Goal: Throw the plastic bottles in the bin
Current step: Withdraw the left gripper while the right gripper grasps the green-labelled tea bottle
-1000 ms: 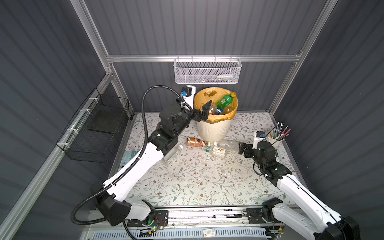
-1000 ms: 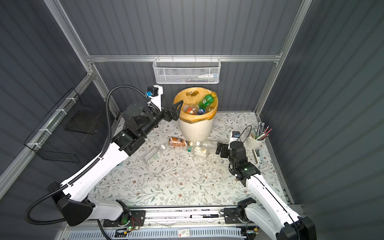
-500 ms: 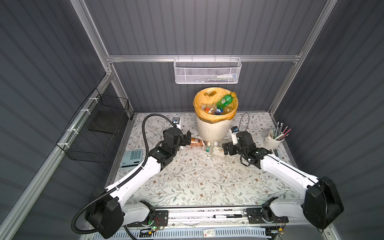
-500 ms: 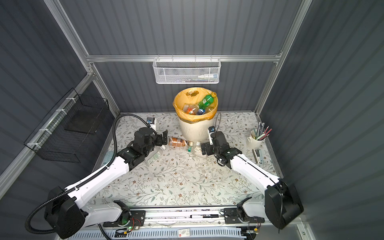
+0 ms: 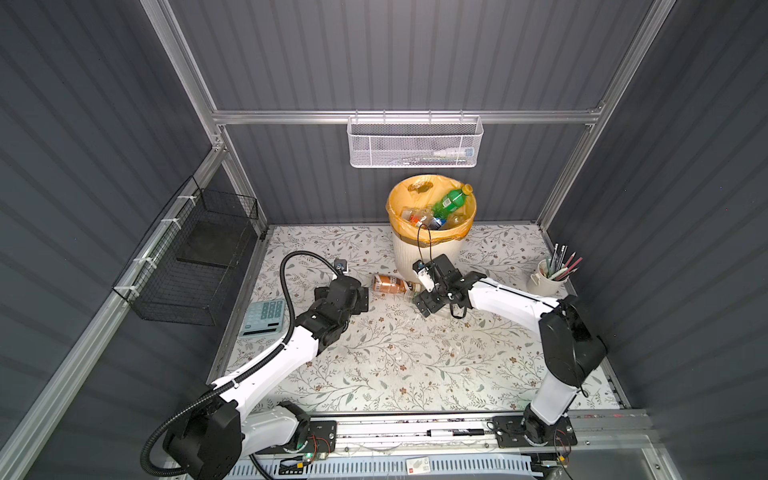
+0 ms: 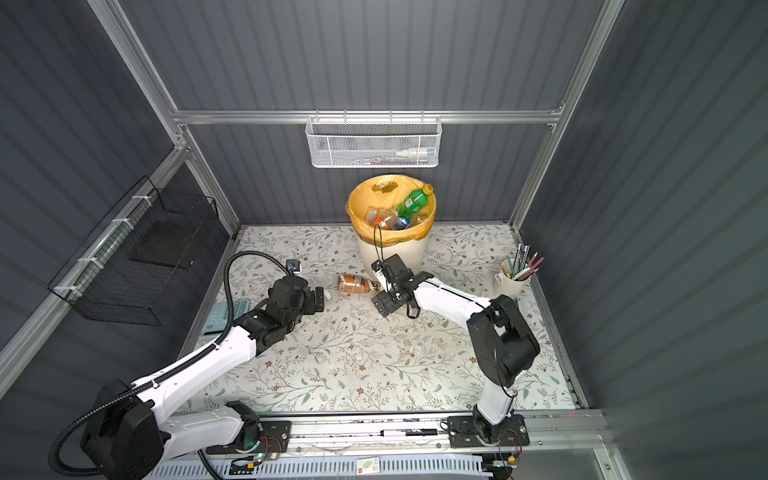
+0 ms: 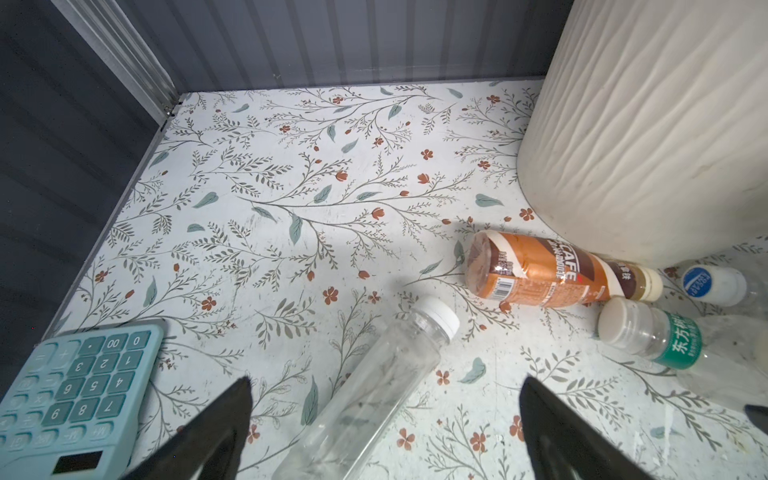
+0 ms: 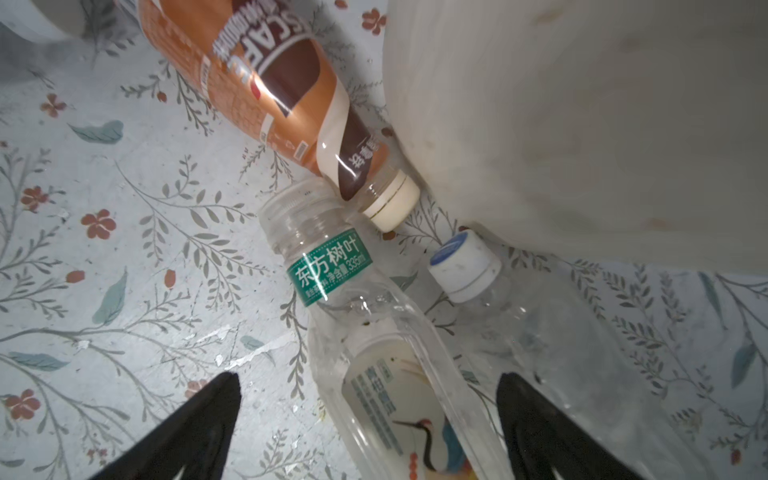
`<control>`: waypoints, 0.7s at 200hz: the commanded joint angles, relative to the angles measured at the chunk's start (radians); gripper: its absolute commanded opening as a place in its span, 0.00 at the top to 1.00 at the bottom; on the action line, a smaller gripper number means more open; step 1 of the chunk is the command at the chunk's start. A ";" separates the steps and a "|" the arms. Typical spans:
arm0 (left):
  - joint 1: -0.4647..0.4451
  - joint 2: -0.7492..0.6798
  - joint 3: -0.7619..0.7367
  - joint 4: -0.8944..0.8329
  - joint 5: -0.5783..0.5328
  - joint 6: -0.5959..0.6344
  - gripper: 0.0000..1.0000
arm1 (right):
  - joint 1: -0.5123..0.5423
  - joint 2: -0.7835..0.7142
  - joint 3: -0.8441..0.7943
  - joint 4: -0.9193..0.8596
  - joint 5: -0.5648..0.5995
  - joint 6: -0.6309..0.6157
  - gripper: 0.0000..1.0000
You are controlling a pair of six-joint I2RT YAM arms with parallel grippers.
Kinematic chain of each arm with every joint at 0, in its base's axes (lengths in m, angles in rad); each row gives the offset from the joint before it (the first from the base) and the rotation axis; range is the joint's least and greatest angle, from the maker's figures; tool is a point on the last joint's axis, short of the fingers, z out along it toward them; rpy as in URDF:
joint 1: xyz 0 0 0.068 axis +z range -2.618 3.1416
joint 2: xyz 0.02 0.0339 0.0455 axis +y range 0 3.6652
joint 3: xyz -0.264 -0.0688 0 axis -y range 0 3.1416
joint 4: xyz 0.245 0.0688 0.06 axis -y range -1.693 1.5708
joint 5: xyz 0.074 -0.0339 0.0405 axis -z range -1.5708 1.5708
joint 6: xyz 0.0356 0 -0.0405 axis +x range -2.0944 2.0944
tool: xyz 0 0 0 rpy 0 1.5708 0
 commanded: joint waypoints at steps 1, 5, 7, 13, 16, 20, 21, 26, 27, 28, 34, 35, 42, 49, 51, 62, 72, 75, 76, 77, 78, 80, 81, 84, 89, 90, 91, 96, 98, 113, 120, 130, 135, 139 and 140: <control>0.010 -0.025 -0.015 -0.017 -0.018 -0.027 0.00 | 0.004 0.036 0.033 -0.101 -0.008 -0.023 0.05; 0.010 -0.025 -0.017 -0.018 -0.018 -0.027 0.00 | 0.005 0.040 0.033 -0.105 -0.012 -0.022 0.06; 0.010 -0.024 -0.016 -0.019 -0.018 -0.027 0.00 | 0.007 0.042 0.034 -0.107 -0.013 -0.022 0.07; 0.010 -0.023 -0.018 -0.019 -0.018 -0.027 0.00 | 0.008 0.046 0.034 -0.115 -0.017 -0.023 0.08; 0.010 -0.023 -0.020 -0.019 -0.017 -0.027 0.00 | 0.010 0.048 0.034 -0.117 -0.019 -0.023 0.09; 0.010 -0.021 -0.020 -0.019 -0.018 -0.027 0.00 | 0.012 0.048 0.032 -0.119 -0.021 -0.023 0.10; 0.010 -0.021 -0.019 -0.019 -0.017 -0.027 0.00 | 0.012 0.049 0.032 -0.120 -0.021 -0.022 0.10; 0.010 -0.019 -0.019 -0.019 -0.017 -0.027 0.00 | 0.015 0.050 0.029 -0.120 -0.025 -0.021 0.10; 0.010 -0.018 -0.019 -0.019 -0.017 -0.027 0.00 | 0.015 0.049 0.029 -0.120 -0.025 -0.022 0.11; 0.010 -0.018 -0.020 -0.019 -0.016 -0.028 0.00 | 0.016 0.049 0.029 -0.120 -0.026 -0.022 0.11; 0.010 -0.016 -0.019 -0.018 -0.015 -0.028 0.00 | 0.018 0.050 0.024 -0.122 -0.028 -0.022 0.11; 0.010 -0.015 -0.019 -0.017 -0.015 -0.028 0.00 | 0.019 0.051 0.024 -0.122 -0.028 -0.021 0.12; 0.011 -0.011 -0.018 -0.018 -0.013 -0.030 0.00 | 0.020 0.055 0.022 -0.127 -0.029 -0.020 0.13; 0.011 -0.007 -0.018 -0.016 -0.011 -0.032 0.00 | 0.023 0.062 0.024 -0.133 -0.027 -0.021 0.14; 0.011 -0.006 -0.017 -0.016 -0.009 -0.033 0.00 | 0.024 0.064 0.024 -0.137 -0.026 -0.021 0.14; 0.011 -0.002 -0.016 -0.013 -0.005 -0.032 0.00 | 0.025 0.076 0.029 -0.148 -0.020 -0.019 0.16; 0.011 0.002 -0.015 -0.014 0.000 -0.033 0.00 | 0.026 0.086 0.034 -0.157 -0.017 -0.016 0.17; 0.012 0.003 -0.014 -0.014 -0.001 -0.033 0.00 | 0.025 0.090 0.035 -0.160 -0.015 -0.015 0.17; 0.012 0.003 -0.014 -0.014 0.000 -0.033 0.00 | 0.026 0.092 0.036 -0.161 -0.015 -0.015 0.17; 0.012 0.003 -0.014 -0.014 0.000 -0.033 0.00 | 0.026 0.092 0.037 -0.162 -0.014 -0.014 0.17; 0.011 0.005 -0.014 -0.014 0.000 -0.033 0.00 | 0.026 0.094 0.038 -0.163 -0.014 -0.014 0.18; 0.012 0.005 -0.014 -0.014 0.000 -0.033 0.00 | 0.025 0.097 0.039 -0.165 -0.012 -0.014 0.18; 0.011 0.005 -0.014 -0.015 0.000 -0.033 0.00 | 0.025 0.097 0.039 -0.166 -0.012 -0.014 0.18; 0.011 0.004 -0.013 -0.016 0.000 -0.033 0.00 | 0.025 0.099 0.041 -0.168 -0.010 -0.013 0.19; 0.011 0.005 -0.013 -0.016 0.000 -0.033 0.00 | 0.026 0.104 0.045 -0.170 -0.008 -0.010 0.20; 0.011 0.006 -0.013 -0.016 0.000 -0.033 0.00 | 0.027 0.104 0.047 -0.170 -0.008 -0.011 0.21; 0.011 0.006 -0.013 -0.016 0.000 -0.033 0.00 | 0.027 0.106 0.048 -0.171 -0.007 -0.010 0.21; 0.012 0.006 -0.013 -0.017 0.001 -0.033 0.00 | 0.026 0.109 0.050 -0.176 -0.006 -0.009 0.24; 0.011 0.006 -0.013 -0.018 0.001 -0.033 0.00 | 0.027 0.110 0.051 -0.177 -0.006 -0.008 0.25; 0.011 0.006 -0.014 -0.020 0.004 -0.033 0.00 | 0.025 0.113 0.055 -0.177 -0.008 -0.004 0.30; 0.011 0.006 -0.013 -0.022 0.005 -0.033 0.00 | 0.026 0.111 0.056 -0.178 -0.009 -0.003 0.30; 0.011 0.007 -0.014 -0.023 0.005 -0.033 0.00 | 0.026 0.108 0.055 -0.177 -0.007 -0.002 0.32; 0.011 0.007 -0.013 -0.023 0.005 -0.033 0.00 | 0.026 0.106 0.055 -0.178 -0.006 -0.001 0.34; 0.011 0.007 -0.014 -0.024 0.005 -0.033 0.00 | 0.025 0.102 0.053 -0.177 -0.002 0.002 0.37; 0.011 0.008 -0.013 -0.023 0.004 -0.033 0.00 | 0.025 0.101 0.053 -0.178 -0.002 0.003 0.37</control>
